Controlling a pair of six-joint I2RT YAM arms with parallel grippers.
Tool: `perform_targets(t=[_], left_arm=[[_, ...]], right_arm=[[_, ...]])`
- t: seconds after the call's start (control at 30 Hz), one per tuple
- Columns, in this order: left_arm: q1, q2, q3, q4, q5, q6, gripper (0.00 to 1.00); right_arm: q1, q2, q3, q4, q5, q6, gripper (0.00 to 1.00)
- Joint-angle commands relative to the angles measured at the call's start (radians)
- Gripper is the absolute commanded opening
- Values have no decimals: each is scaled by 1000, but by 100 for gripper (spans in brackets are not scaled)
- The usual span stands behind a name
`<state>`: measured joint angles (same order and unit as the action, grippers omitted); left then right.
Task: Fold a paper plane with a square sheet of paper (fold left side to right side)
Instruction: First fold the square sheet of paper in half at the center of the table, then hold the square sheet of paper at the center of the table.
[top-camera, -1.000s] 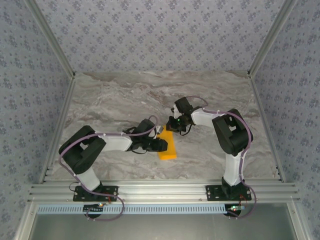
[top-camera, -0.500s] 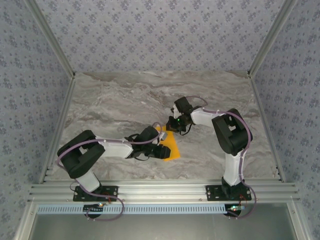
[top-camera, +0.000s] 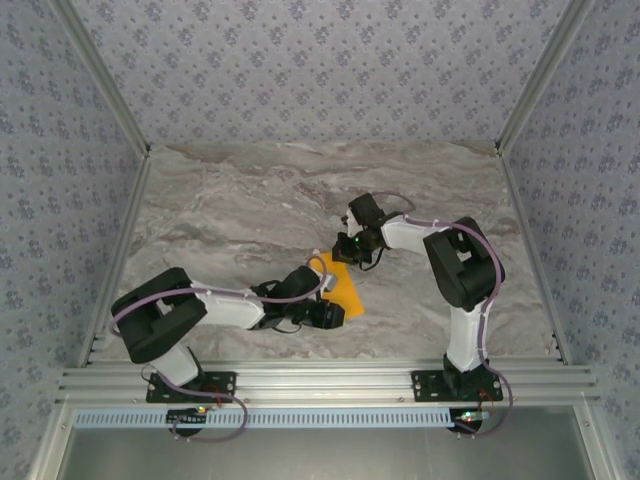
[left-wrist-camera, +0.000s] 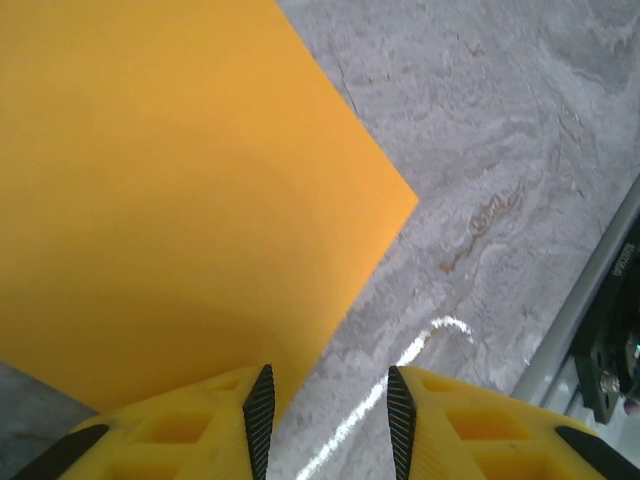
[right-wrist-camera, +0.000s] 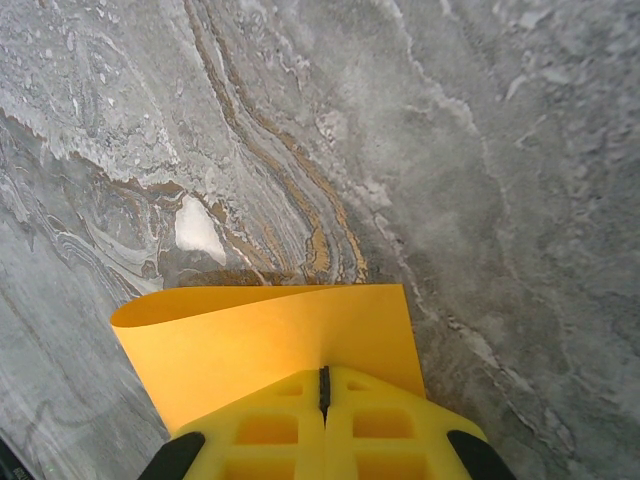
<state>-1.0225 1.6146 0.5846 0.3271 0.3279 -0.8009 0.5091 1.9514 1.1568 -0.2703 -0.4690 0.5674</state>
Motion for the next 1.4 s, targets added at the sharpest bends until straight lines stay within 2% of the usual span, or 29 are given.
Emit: perform_targets(t=[0.0, 0.27, 0.47, 0.57, 0.7, 0.97, 1.2, 1.37], left_arm=[[-32, -15, -47, -79, 78, -44, 37], [-17, -122, -28, -131, 85, -20, 38], [118, -270, -22, -195, 100, 8, 42], [193, -282, 1, -214, 124, 43, 43], [245, -216, 37, -180, 166, 65, 43], [244, -28, 110, -77, 225, 60, 41], [223, 74, 154, -80, 220, 64, 40], [212, 110, 161, -135, 174, 69, 41]], right_arm=[[-3, 58, -11, -73, 68, -11, 0], [-1, 54, -9, -65, 58, -11, 0], [3, 44, -12, -37, 44, -9, 0], [5, 44, -12, -25, 38, -8, 0], [5, 41, -12, -17, 31, -8, 0], [9, 43, -14, -8, 23, -7, 1], [11, 41, -7, -7, 15, -14, 1], [12, 32, -5, -21, 29, -27, 1]])
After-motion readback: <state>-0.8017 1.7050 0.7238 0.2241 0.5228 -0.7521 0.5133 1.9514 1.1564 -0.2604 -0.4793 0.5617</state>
